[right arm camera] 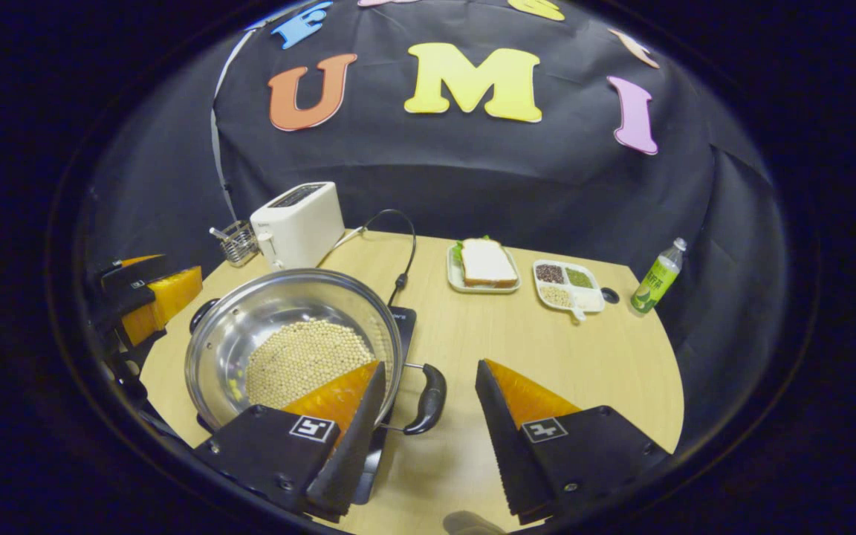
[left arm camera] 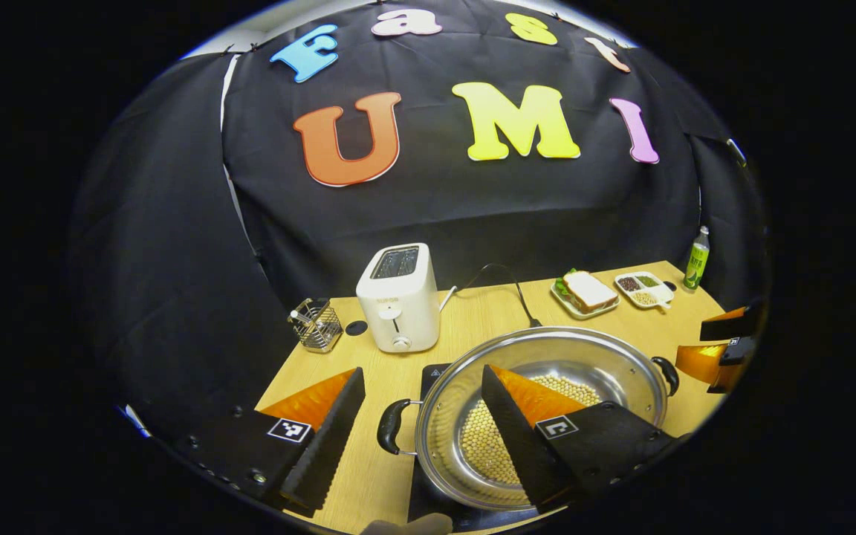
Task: First push the handle of the pot to place it horizontally, then grasp the pot with both hands and set it on the induction cooktop.
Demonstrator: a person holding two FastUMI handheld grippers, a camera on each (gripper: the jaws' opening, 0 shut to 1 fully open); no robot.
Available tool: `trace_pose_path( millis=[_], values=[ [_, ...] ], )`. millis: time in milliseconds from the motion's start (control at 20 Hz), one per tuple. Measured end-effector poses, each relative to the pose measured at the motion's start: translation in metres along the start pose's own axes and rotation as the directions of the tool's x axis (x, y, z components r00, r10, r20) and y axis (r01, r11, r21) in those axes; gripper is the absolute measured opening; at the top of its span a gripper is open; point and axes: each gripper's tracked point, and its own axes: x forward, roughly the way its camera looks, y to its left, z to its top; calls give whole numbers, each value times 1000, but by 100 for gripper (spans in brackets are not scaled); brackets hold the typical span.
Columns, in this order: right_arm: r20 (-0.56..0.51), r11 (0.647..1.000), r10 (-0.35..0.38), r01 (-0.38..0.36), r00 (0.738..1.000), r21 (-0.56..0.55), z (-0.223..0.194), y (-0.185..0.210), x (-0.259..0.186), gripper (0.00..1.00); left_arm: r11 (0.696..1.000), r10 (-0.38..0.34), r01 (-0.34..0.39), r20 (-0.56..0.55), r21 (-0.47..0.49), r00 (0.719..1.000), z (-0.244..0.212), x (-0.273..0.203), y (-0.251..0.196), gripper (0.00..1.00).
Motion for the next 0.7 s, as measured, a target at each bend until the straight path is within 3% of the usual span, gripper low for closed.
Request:
trace_pose_path(
  millis=[200,600,650,700],
  values=[
    [69,1000,0,0,998,-4,18,-18,-37,77,999,-14,16,37,-39,999,22,-31,-20,94],
    [233,999,-31,34,972,-9,52,-80,-127,77,999,-39,44,178,-20,983,84,-109,-78,94],
    [252,999,-37,41,967,-12,58,-94,-137,78,999,-42,46,193,-18,980,93,-119,-87,94],
    [270,999,-41,46,962,-11,58,-99,-152,88,998,-49,54,209,-19,977,100,-131,-97,94]
  ],
)
